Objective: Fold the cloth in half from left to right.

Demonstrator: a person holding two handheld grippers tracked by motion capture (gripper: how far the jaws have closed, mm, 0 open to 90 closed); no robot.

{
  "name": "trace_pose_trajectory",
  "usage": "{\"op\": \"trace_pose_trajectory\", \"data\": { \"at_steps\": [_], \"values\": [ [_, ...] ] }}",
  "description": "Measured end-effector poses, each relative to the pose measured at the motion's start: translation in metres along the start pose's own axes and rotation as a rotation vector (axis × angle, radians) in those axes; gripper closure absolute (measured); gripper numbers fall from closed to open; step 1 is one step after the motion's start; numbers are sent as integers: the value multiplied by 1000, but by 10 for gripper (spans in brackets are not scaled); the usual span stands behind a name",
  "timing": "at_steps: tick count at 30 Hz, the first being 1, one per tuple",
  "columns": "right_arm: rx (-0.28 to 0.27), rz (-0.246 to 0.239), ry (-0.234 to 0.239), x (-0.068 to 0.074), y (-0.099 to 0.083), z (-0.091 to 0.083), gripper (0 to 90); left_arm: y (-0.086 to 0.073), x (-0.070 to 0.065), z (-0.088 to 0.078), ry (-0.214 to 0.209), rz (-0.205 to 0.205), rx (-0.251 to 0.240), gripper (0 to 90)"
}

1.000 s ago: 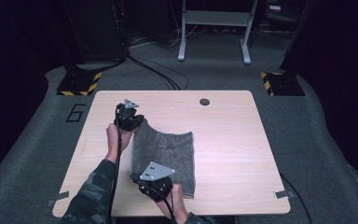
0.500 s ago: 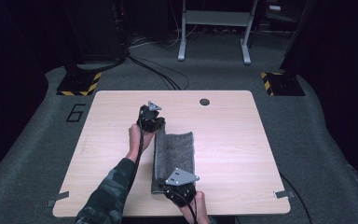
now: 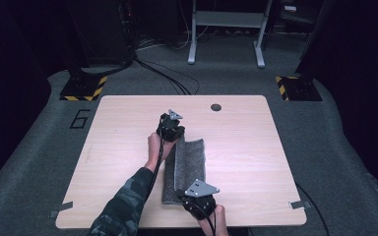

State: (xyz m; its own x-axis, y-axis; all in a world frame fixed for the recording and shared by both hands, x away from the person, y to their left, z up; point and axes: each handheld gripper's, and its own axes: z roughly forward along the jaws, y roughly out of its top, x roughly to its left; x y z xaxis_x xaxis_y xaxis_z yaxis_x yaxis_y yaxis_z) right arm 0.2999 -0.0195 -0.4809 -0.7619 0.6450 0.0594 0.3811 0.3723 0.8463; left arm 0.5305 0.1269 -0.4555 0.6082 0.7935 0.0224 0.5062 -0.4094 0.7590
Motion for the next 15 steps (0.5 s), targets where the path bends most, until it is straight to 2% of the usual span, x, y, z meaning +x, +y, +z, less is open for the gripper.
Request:
{"op": "trace_pose_trajectory", "data": {
  "at_steps": [8,15],
  "values": [
    [21,12,-33,-8,-11,-9,875,2,-14,13,-17,-10,-17,868],
    [26,22,-50,-14,-18,-15,873,4,-24,23,-33,-2,-9,865]
  ]
}}
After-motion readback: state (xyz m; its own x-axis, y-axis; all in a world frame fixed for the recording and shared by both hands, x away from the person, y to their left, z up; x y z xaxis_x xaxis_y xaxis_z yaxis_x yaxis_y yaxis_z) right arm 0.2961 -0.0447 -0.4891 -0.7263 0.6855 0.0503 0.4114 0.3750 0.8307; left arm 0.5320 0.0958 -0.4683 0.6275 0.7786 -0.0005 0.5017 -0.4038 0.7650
